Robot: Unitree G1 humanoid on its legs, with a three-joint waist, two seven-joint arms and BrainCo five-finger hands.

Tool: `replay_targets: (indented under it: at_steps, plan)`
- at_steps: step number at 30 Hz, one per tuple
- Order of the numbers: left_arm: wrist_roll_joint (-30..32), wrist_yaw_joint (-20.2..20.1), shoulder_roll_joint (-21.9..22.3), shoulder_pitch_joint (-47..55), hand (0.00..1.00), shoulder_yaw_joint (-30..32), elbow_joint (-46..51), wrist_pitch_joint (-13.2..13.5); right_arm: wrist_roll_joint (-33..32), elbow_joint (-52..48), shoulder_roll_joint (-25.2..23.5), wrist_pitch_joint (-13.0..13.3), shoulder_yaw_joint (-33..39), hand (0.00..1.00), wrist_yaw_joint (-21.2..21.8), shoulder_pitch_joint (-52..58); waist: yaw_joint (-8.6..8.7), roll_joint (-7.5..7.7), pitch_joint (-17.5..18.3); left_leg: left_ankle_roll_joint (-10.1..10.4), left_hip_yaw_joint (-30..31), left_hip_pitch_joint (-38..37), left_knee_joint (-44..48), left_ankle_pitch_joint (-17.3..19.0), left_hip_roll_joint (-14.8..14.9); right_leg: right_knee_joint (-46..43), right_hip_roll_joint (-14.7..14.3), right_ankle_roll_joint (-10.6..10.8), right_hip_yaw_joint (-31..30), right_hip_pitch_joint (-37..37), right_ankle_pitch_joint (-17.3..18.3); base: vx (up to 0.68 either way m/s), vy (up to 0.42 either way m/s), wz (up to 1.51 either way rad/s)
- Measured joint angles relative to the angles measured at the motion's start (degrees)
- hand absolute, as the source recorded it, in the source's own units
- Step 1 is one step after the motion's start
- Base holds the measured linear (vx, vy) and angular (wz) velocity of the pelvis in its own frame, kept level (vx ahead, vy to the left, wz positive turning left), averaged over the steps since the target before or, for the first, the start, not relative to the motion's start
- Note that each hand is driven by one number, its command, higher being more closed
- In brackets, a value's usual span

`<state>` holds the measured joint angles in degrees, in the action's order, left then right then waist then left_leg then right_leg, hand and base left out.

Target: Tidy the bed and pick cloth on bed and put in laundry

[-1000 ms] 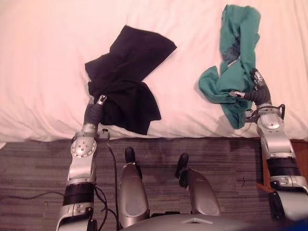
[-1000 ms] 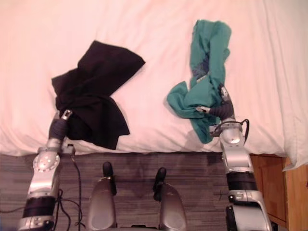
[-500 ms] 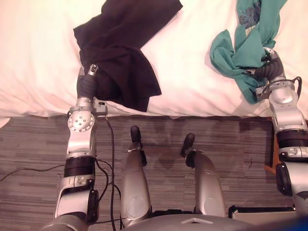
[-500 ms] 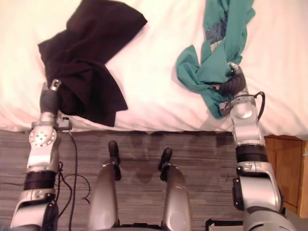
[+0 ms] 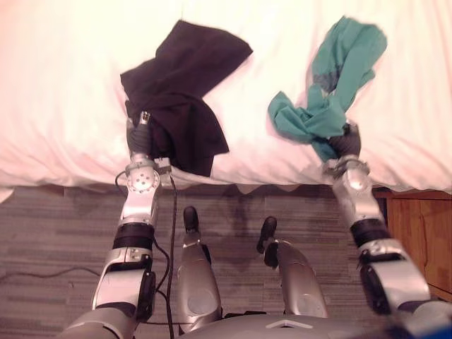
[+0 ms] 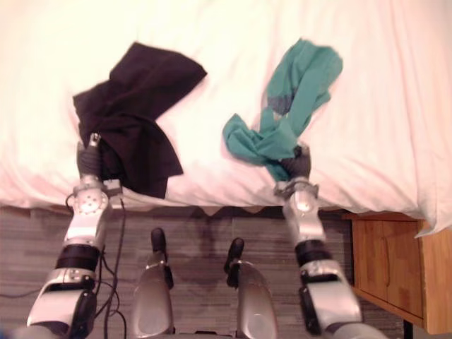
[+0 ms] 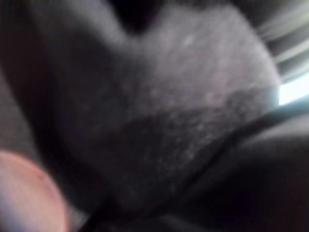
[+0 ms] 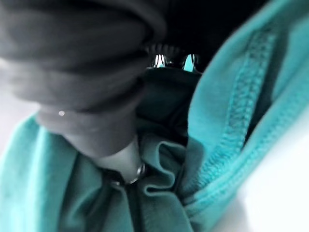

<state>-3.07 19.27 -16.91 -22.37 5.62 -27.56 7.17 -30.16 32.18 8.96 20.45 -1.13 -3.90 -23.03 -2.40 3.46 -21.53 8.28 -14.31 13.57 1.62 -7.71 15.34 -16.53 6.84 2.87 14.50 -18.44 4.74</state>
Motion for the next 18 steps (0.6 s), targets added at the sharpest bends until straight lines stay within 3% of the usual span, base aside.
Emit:
replay_targets:
  at_steps: [2, 8, 11, 14, 18]
  plan:
    - [-0.24, 1.45, 0.43, 3.78, 1.0, -1.76, -0.7, -0.4, -5.32, -2.37, -2.69, 1.36, -0.27, 1.0, 6.04, 8.06, 1.62, -0.08, 0.5, -0.49, -1.98, -4.88, -1.95, 0.63, -1.71, 1.35, 1.27, 1.1, -1.17, 3.84, 0.04, 0.11, 0.095, -0.14]
    - [-5.55, 2.0, 2.35, 13.04, 1.0, -3.82, -3.36, -0.34, -5.2, -7.83, -4.6, 1.06, -0.07, 1.0, 12.67, 23.21, 4.35, -0.7, 7.12, -1.78, -6.53, -13.59, -6.67, 1.95, -5.65, 7.03, 3.44, 4.12, -4.62, 10.51, -1.57, 0.15, 0.118, -0.25]
    - [-11.67, -1.08, 3.25, 18.21, 1.0, -4.77, -3.94, -0.31, -0.01, -8.41, -6.21, -1.06, 0.06, 1.0, 13.1, 28.86, 5.44, -0.57, 10.17, -1.84, -7.62, -18.57, -7.19, 3.39, -7.02, 10.56, 4.32, 4.97, -4.7, 16.5, -2.04, 0.15, 0.078, -0.08]
    - [-16.7, -7.53, 4.33, 23.04, 1.0, -5.52, -4.55, -0.24, 1.86, -6.05, -7.11, -4.35, -0.45, 1.0, 15.06, 33.6, 5.54, -0.44, 13.02, -1.7, -8.38, -21.87, -7.21, 3.79, -7.95, 12.0, 5.25, 5.57, -4.23, 20.86, -1.69, 0.11, 0.041, 0.05]
    - [-23.88, -12.97, 7.61, 29.14, 1.0, -5.68, -4.82, -0.19, 2.87, -2.78, -7.75, -7.1, 0.3, 1.0, 18.83, 39.24, 6.21, -1.89, 14.28, -1.72, -5.43, -23.17, -7.25, 3.8, -8.4, 11.03, 6.04, 5.82, -1.32, 23.72, -0.37, 0.0, -0.01, 0.35]
